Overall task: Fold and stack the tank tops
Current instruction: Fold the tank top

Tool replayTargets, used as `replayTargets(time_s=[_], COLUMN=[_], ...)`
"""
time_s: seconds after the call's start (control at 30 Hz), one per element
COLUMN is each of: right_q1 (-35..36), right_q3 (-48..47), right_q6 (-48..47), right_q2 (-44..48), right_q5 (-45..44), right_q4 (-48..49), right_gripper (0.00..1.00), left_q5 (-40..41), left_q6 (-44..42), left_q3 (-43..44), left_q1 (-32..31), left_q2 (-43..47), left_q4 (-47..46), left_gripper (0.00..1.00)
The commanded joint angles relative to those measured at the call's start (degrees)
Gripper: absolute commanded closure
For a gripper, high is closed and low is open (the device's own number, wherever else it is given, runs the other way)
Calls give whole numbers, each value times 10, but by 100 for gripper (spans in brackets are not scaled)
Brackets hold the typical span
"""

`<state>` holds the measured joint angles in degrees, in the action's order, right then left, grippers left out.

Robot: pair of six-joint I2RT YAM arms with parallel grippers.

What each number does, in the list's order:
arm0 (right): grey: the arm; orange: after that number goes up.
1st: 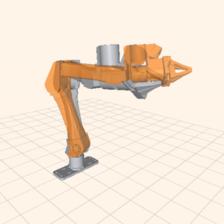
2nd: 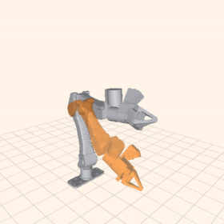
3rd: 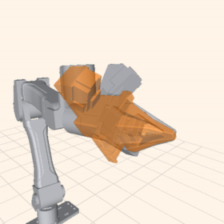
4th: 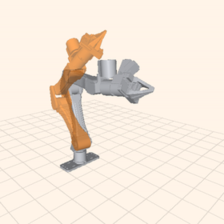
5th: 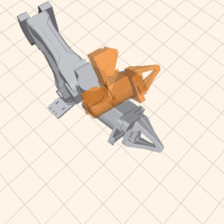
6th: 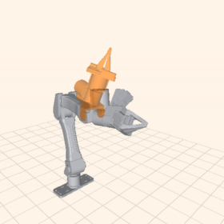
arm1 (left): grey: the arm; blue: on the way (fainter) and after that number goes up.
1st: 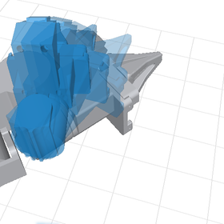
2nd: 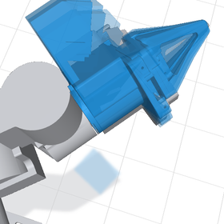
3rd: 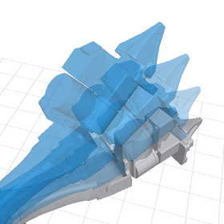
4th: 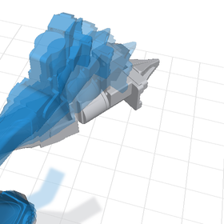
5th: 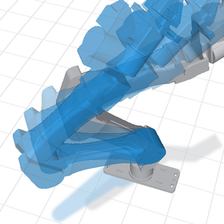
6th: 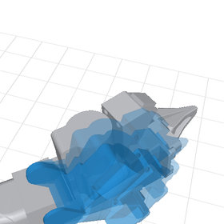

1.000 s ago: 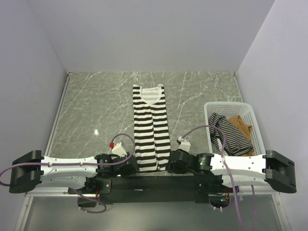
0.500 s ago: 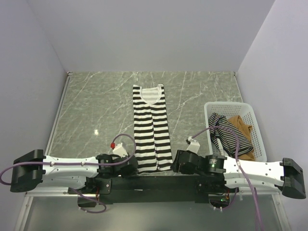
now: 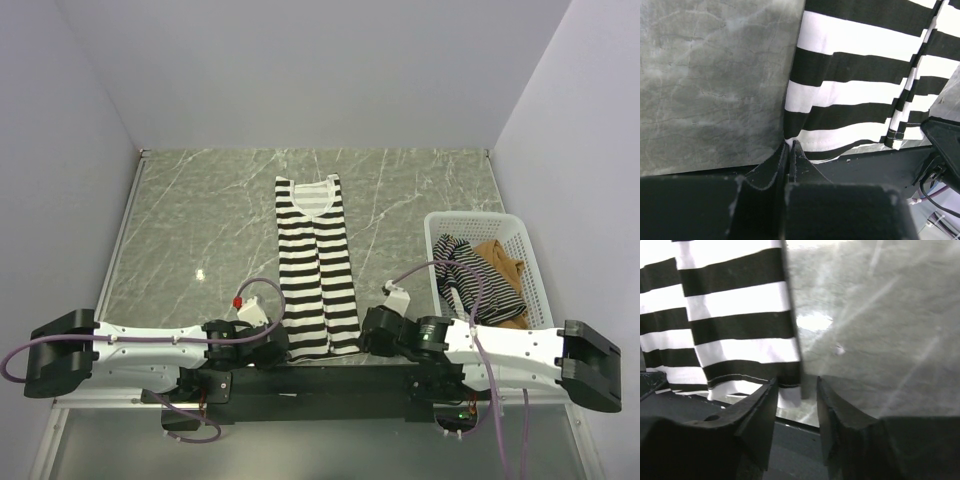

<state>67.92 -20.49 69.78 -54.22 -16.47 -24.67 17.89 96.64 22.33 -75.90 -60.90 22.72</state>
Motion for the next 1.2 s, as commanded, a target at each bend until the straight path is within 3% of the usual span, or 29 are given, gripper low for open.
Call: replayTargets(time_s=[0.0, 0.5, 0.67, 0.97, 1.07, 1.17], right_q1=[-2, 43, 83, 57, 12, -42], right_q3=[-2, -2, -41, -172, -201, -222], right_q6=[-21, -25, -2, -54, -102, -146], right_q2=[-34, -66, -42, 3, -18, -34], right_q5=[7, 47, 16, -50, -41, -30], right_q4=[13, -41, -113, -200, -180, -152], right_gripper=[57, 76, 100, 100, 100, 100], left_q5=[-9, -9, -5, 64, 65, 53], left_q6=[-20, -37, -39, -72, -108, -163], left_q3=[-9, -4, 16, 123, 147, 165], left_q1=[-7, -7, -21, -22, 9, 81], left_q2=[-4, 0, 18, 42, 43, 37], left_q4=[51, 48, 66, 160, 148, 123], left_gripper=[99, 99, 100, 99, 99, 99])
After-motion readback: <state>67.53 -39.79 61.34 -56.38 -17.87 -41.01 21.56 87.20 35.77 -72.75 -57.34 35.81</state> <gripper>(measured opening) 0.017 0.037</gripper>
